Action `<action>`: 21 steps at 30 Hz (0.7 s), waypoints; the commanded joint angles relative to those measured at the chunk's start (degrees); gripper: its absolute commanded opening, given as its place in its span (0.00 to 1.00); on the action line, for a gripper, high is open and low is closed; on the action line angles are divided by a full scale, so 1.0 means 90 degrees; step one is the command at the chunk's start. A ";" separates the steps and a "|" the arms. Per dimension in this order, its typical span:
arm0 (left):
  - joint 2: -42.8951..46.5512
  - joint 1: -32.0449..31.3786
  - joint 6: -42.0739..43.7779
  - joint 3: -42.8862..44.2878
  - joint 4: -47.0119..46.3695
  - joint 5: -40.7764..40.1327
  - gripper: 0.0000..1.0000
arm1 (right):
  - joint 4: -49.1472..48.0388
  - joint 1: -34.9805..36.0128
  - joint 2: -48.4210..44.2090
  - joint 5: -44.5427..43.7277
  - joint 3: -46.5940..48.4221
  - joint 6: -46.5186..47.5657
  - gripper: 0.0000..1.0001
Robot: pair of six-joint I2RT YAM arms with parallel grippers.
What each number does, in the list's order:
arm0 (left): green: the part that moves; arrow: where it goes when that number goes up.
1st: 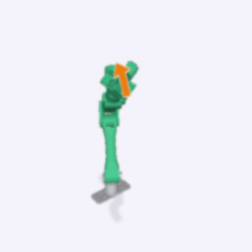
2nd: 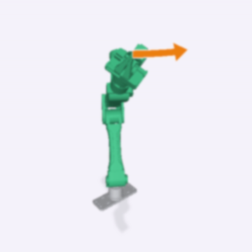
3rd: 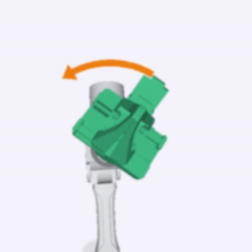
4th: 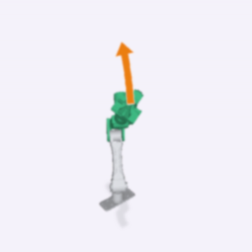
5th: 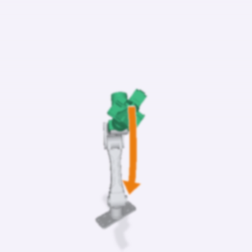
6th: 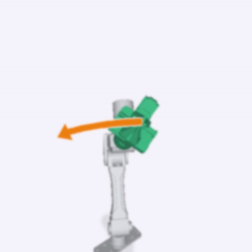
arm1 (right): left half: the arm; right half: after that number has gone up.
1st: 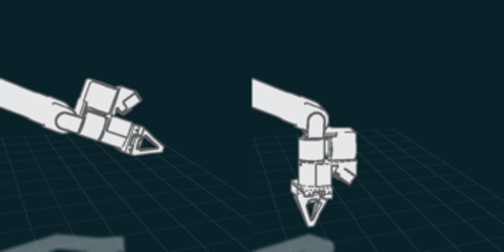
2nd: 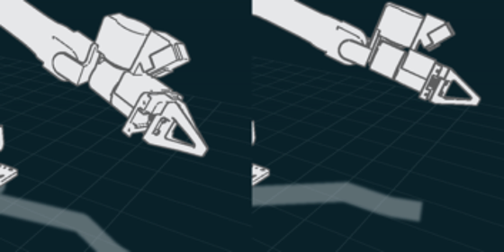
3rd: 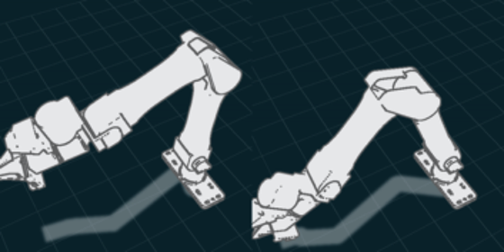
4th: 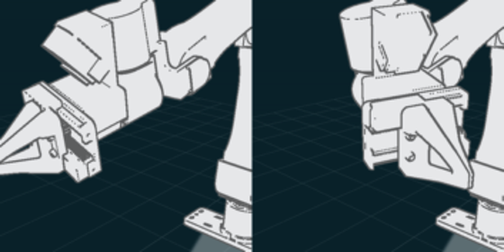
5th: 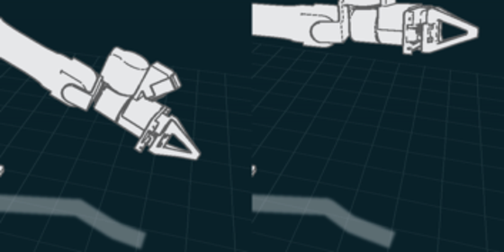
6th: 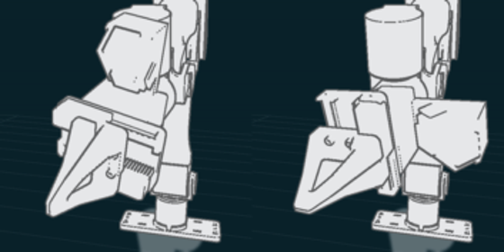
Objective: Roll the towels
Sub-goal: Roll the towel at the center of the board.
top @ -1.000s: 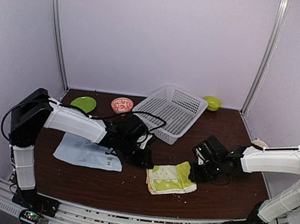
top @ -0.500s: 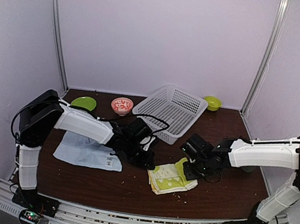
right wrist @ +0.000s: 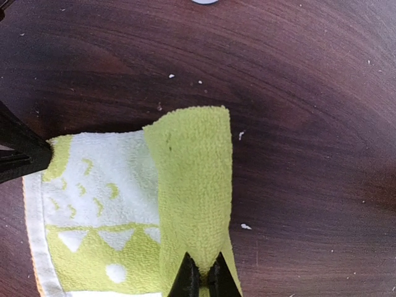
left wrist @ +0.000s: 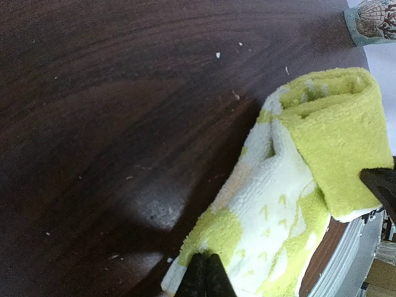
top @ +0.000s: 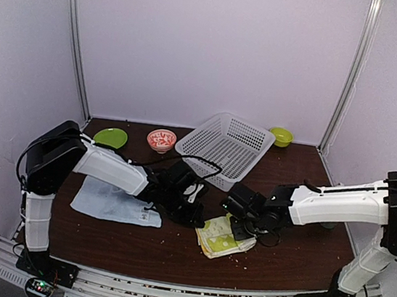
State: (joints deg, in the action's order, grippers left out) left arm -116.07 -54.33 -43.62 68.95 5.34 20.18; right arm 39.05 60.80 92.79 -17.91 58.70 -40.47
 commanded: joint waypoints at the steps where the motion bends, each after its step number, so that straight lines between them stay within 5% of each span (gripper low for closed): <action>1: -0.0106 -0.0043 -0.0094 -0.0193 -0.0099 0.0091 0.01 | -0.0166 0.0131 0.0337 0.0003 0.0261 -0.0146 0.00; 21: -0.0199 -0.0048 -0.0057 -0.0292 0.0011 -0.0064 0.00 | 0.0282 -0.0103 0.0181 -0.0528 0.0052 0.0522 0.00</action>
State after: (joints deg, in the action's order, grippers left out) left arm -116.05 -54.37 -44.27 67.79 3.07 20.58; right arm 39.59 60.51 95.13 -18.85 60.07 -37.50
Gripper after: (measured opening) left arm 0.002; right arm 0.033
